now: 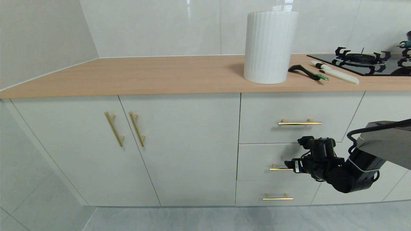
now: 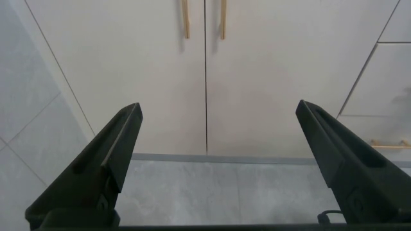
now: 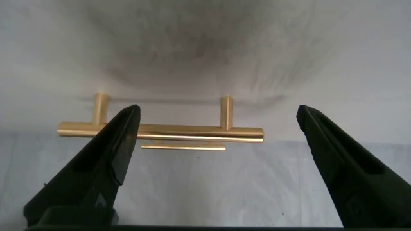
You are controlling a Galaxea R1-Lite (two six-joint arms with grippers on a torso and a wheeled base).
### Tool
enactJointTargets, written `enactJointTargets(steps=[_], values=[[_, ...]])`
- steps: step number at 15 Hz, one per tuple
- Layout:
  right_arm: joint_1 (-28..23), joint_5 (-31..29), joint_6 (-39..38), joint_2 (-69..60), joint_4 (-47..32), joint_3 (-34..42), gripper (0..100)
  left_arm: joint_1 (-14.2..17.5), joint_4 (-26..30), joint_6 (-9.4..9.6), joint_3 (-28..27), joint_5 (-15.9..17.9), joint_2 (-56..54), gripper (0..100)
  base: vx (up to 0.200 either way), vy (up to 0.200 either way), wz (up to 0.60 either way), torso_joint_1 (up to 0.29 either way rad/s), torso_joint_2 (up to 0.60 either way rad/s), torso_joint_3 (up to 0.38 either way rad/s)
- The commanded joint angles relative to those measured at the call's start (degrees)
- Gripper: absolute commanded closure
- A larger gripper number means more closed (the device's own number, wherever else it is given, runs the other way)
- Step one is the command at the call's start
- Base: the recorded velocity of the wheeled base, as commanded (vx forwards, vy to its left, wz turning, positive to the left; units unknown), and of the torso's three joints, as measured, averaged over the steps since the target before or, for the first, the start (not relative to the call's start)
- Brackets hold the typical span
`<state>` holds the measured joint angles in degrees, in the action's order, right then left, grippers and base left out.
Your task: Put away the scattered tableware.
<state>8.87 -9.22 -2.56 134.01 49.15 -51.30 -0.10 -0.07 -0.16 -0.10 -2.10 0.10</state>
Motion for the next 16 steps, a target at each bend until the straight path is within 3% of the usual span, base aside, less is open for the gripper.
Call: enactJointTargets(steps=[1, 16], values=[[0.4, -0.5, 0.0, 1.3, 0.0, -0.7, 0, 0.0, 0.0, -0.02, 0.0, 0.0, 0.1, 0, 0.000, 0.000, 0.00, 0.000, 0.00, 0.000], [0.9, -2.8, 0.3, 4.5, 0.9, -1.0, 0, 0.0, 0.0, -0.02, 0.0, 0.0, 0.0, 0, 0.000, 0.000, 0.00, 0.000, 0.00, 0.000]])
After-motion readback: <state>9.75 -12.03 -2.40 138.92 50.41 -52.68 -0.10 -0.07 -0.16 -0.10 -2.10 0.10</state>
